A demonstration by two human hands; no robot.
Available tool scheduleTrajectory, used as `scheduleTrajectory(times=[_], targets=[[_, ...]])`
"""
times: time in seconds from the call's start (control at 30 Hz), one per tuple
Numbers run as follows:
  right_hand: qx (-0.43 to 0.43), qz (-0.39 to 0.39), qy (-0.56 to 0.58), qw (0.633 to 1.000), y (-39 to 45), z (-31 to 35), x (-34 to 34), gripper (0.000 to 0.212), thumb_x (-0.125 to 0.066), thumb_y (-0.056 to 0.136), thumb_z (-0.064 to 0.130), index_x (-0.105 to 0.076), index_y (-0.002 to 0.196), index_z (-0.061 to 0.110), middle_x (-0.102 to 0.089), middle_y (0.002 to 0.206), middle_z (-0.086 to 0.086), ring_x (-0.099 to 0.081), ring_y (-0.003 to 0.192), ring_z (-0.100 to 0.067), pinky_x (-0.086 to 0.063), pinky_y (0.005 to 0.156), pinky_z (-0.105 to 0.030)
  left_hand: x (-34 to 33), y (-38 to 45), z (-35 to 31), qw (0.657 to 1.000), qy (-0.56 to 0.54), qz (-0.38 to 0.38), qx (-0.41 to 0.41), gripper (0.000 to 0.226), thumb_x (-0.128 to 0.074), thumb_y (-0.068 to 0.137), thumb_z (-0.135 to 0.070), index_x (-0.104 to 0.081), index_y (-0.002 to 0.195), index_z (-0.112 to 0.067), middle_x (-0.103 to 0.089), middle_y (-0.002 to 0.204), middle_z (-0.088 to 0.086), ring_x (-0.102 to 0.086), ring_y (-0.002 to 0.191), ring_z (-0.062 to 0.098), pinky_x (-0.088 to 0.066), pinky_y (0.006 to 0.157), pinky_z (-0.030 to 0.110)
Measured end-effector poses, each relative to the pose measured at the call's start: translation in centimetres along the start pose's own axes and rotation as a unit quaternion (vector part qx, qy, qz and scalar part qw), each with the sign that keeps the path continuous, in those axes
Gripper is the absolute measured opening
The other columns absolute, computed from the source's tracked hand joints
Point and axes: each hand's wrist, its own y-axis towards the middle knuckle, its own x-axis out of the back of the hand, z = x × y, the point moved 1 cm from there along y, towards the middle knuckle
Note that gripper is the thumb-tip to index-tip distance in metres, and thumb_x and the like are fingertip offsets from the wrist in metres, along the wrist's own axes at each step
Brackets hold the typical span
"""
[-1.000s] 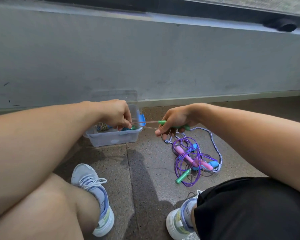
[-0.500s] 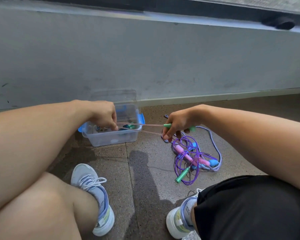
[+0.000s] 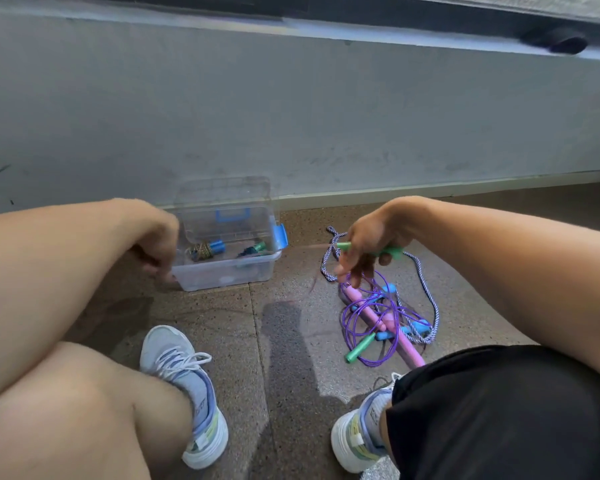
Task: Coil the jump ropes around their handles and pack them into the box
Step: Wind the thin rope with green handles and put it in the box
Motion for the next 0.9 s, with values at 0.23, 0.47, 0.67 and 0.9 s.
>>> scheduleTrajectory(times=[0.23,0.47,0.67,0.9], targets=[[0.113,0.016,0.098,0.989,-0.5,4.5,-0.3,0.019,-0.060,0.097,0.033,-0.070,0.102,0.017,-0.070,0.074,0.005,-0.052,0.053,-0.003,-0.027,0.039,-0.014,2.9,-1.9,-7.3,0.897,-0.328,-0.085,-0.285,0.021,-0.087,0.075,-0.026,-0.077,0.093,-0.027,-0.070,0.073,-0.008,-0.067,0.064,0.008,-0.050,0.055,0.020],[0.130,0.040,0.131,0.982,-1.3,5.0,-0.5,0.027,-0.069,0.083,0.038,-0.073,0.098,0.016,-0.069,0.074,0.003,-0.050,0.055,-0.004,-0.026,0.036,-0.013,3.2,-2.3,-8.8,0.873,-0.348,-0.121,-0.319,0.022,-0.083,0.080,-0.023,-0.077,0.100,-0.022,-0.071,0.071,-0.004,-0.060,0.057,0.003,-0.041,0.049,0.009],[0.127,0.048,0.137,0.981,-1.2,4.8,-0.3,0.026,-0.067,0.086,0.035,-0.072,0.100,0.014,-0.068,0.074,0.003,-0.049,0.056,-0.005,-0.026,0.036,-0.013,3.3,-2.5,-9.0,0.903,-0.287,-0.103,-0.303,0.009,-0.081,0.082,-0.031,-0.081,0.082,-0.023,-0.067,0.060,-0.014,-0.058,0.055,0.000,-0.043,0.052,0.013],[0.011,0.037,0.012,0.999,-0.5,1.5,0.2,0.010,-0.067,0.092,0.030,-0.072,0.092,0.021,-0.073,0.079,0.005,-0.054,0.056,-0.005,-0.028,0.040,-0.015,1.9,-0.5,-3.1,0.992,0.056,-0.115,0.010,0.016,-0.070,0.078,-0.030,-0.069,0.090,-0.020,-0.068,0.087,-0.011,-0.066,0.089,0.016,-0.045,0.066,0.026]])
